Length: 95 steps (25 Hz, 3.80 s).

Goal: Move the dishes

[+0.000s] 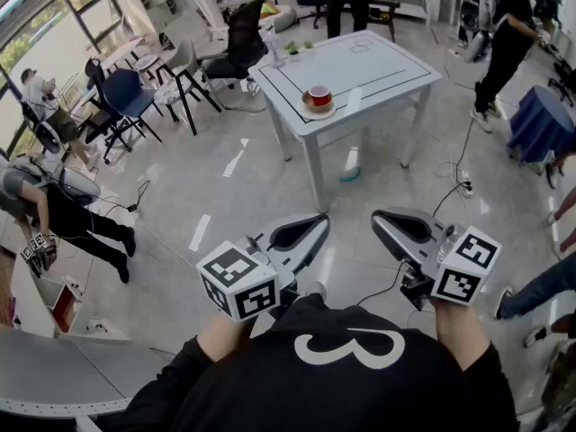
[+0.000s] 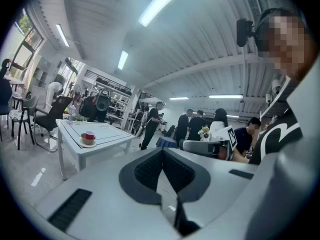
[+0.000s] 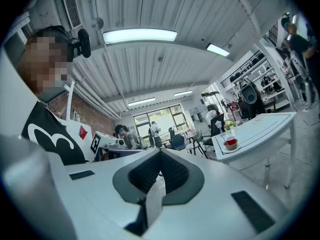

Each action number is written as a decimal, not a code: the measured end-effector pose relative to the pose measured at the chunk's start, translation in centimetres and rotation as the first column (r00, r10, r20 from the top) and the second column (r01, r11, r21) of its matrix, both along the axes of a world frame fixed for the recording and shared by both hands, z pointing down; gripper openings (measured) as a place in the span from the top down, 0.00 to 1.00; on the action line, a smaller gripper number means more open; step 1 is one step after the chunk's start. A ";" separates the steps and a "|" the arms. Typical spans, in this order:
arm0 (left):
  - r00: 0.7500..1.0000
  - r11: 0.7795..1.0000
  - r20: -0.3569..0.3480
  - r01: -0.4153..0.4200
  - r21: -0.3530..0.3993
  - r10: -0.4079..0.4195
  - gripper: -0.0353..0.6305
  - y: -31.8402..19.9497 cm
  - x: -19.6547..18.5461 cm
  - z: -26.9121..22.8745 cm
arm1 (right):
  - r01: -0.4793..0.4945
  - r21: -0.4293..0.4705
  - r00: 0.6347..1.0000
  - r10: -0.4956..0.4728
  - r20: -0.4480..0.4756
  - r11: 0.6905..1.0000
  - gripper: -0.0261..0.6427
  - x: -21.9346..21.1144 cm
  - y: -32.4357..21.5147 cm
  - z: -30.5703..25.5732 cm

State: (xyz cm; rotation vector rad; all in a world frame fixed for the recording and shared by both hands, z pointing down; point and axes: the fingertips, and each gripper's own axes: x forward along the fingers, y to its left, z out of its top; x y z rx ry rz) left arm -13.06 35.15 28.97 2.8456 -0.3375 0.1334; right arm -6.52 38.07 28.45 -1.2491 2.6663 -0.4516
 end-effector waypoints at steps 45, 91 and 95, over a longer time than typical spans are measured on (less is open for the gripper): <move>0.998 0.993 0.025 0.056 -0.106 -0.053 0.94 -15.4 3.5 3.7 | -0.076 -0.107 0.992 0.064 -0.112 0.991 0.56 6.4 -15.0 4.8; 0.973 0.933 0.154 0.211 -0.291 -0.172 0.94 -53.5 8.7 11.7 | -0.064 -0.472 0.997 0.071 -0.003 0.879 0.69 15.2 -55.0 15.3; 0.962 0.923 0.163 0.259 -0.284 -0.220 0.94 -54.8 8.8 11.5 | -0.035 -0.500 0.999 0.025 -0.026 0.865 0.70 15.6 -56.7 16.6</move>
